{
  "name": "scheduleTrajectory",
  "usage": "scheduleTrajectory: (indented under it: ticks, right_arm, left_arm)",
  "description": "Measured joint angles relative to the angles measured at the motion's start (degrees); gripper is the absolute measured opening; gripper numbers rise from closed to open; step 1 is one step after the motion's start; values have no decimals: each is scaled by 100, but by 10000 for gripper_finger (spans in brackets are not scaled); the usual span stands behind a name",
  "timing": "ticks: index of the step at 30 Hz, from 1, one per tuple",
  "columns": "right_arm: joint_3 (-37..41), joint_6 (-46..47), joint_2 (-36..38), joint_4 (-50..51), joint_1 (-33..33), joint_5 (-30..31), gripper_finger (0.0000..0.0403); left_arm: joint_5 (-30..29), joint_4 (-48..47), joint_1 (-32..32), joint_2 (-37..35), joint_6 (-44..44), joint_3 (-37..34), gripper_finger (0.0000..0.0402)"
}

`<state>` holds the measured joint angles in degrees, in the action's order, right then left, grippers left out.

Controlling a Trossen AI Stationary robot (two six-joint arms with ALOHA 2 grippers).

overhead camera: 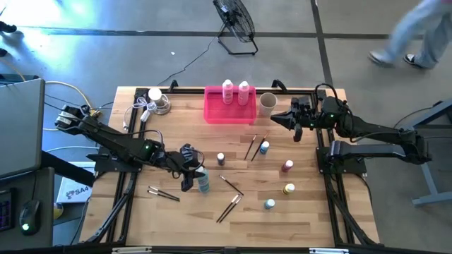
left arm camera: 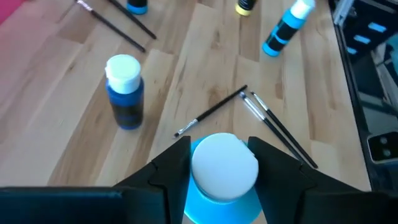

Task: Pick & Place Paint Supplies
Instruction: Put the big blue paint bottle into the pink bin

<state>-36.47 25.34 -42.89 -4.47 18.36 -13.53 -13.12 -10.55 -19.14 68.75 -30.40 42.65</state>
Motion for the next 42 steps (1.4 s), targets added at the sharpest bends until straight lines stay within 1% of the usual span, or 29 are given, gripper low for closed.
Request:
scheduleTrajectory:
  ticks: [13,23,26,30,34,36,40,42]
  right_arm:
    - [0,-7,-1,0,0,-41,4]
    - [0,-9,-1,0,0,-38,4]
    - [0,-11,1,0,1,-40,4]
    - [0,-66,0,0,0,-38,4]
    - [0,-122,-1,0,-2,-38,4]
    - [0,-122,-1,0,1,-38,4]
    - [0,-125,1,2,1,-38,4]
    - [0,-129,-1,2,-1,-38,4]
  left_arm:
    - [-581,-44,0,9,-897,-15,154]
    - [-737,4,0,9,-1443,-15,153]
    - [-741,7,0,9,-1494,-15,143]
    - [-620,13,0,9,-1492,-15,118]
    - [-366,25,-1,9,-1445,-13,118]
    - [-324,24,0,9,-1444,-13,124]
    - [-296,7,0,7,-1373,-13,153]
    - [-299,12,-1,8,-1299,-13,156]
